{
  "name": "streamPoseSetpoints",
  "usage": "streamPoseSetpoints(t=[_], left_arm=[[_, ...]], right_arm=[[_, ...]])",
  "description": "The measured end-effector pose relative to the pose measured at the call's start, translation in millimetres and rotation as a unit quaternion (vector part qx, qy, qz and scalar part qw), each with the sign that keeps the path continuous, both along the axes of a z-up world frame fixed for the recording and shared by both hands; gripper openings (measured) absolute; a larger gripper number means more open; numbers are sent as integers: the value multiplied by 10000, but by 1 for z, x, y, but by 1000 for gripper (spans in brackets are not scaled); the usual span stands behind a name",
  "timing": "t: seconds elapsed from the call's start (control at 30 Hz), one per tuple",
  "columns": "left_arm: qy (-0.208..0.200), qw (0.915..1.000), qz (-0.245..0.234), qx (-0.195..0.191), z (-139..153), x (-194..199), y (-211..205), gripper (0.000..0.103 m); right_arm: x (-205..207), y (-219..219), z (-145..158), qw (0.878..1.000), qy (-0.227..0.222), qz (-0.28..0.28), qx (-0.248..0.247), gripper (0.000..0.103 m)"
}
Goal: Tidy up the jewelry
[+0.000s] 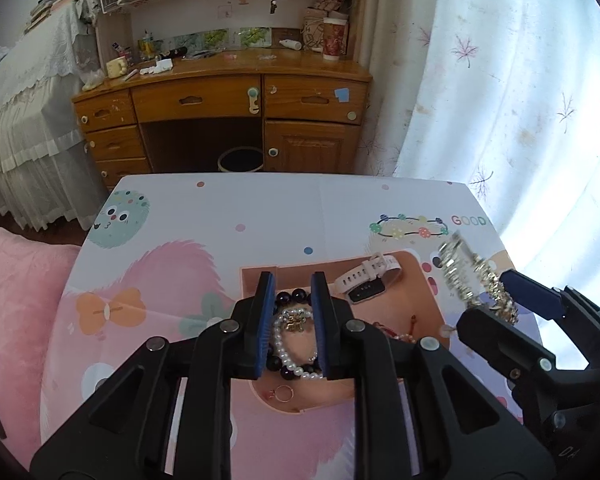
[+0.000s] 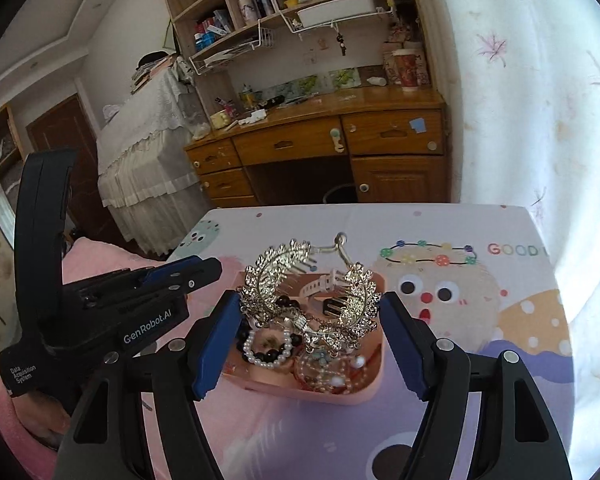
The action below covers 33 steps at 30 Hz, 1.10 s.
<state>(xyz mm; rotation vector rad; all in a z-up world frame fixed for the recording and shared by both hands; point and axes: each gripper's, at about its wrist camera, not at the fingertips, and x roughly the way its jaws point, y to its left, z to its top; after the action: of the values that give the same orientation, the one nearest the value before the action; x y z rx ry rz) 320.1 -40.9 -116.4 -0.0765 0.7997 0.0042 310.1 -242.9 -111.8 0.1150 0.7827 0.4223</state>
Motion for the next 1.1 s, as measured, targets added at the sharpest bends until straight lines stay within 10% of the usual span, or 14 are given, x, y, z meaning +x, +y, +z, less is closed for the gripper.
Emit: streamPoseSetpoints(t=[0.13,0.5,0.77,1.1], left_arm=[[150,9995,272,111,-7,-2,10,64],[1116,9910,715,-190,-47,-84,54,65],[2510,9676,93,-239,-69,-202,50,65],[2157,9764,68,-60,-9,-249,52,66]], right_arm=[[7,-1,-11,9994,203,-296,-17,86],[-50,-19,-45,9910,833,-963,-414,89],[-158,-11,-48,9690,1965,-1160,-948,96],[-240,20,-13,9652,2164,-1231,-803,101]])
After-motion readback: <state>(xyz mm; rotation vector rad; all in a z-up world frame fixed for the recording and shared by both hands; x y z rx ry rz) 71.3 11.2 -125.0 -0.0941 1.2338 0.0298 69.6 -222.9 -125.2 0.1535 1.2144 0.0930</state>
